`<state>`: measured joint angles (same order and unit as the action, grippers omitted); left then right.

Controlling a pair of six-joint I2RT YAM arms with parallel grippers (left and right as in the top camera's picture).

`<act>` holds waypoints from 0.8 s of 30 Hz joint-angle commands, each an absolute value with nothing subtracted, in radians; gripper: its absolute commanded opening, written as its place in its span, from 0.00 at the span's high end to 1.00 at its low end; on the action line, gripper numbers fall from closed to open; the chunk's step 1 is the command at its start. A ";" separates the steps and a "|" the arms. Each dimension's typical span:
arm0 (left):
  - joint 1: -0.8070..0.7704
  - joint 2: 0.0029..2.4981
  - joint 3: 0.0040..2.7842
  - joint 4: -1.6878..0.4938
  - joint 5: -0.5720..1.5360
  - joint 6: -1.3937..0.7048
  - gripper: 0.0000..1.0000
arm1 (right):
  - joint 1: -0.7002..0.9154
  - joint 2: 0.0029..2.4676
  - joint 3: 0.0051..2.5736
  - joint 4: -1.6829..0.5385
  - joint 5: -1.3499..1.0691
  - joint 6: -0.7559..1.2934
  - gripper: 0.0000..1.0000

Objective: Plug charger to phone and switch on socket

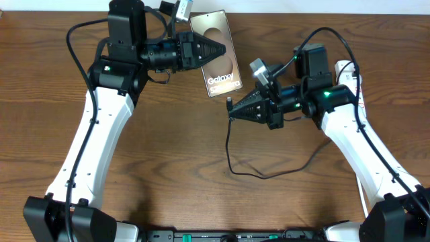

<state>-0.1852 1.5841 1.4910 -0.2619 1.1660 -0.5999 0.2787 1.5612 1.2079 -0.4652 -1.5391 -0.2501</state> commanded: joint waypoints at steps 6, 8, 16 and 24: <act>-0.182 1.600 1.488 -0.320 1.185 -0.743 0.93 | 0.281 1.558 1.213 -0.630 -1.563 -0.210 0.99; -0.182 1.610 1.475 -0.315 1.186 -0.743 0.93 | 0.281 1.558 1.213 -0.730 -1.563 -0.281 0.99; -0.181 1.621 1.309 -0.133 1.205 -0.786 0.93 | 0.266 1.558 1.213 -1.093 -1.562 -0.566 0.99; -0.181 1.621 1.249 0.179 1.262 -1.086 0.93 | 0.188 1.558 1.213 -1.151 -1.562 -0.571 0.99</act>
<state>-0.1848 1.6291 1.2274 0.0616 1.1843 -0.9146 0.2211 1.5623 1.2091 -1.1576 -1.5345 -0.5571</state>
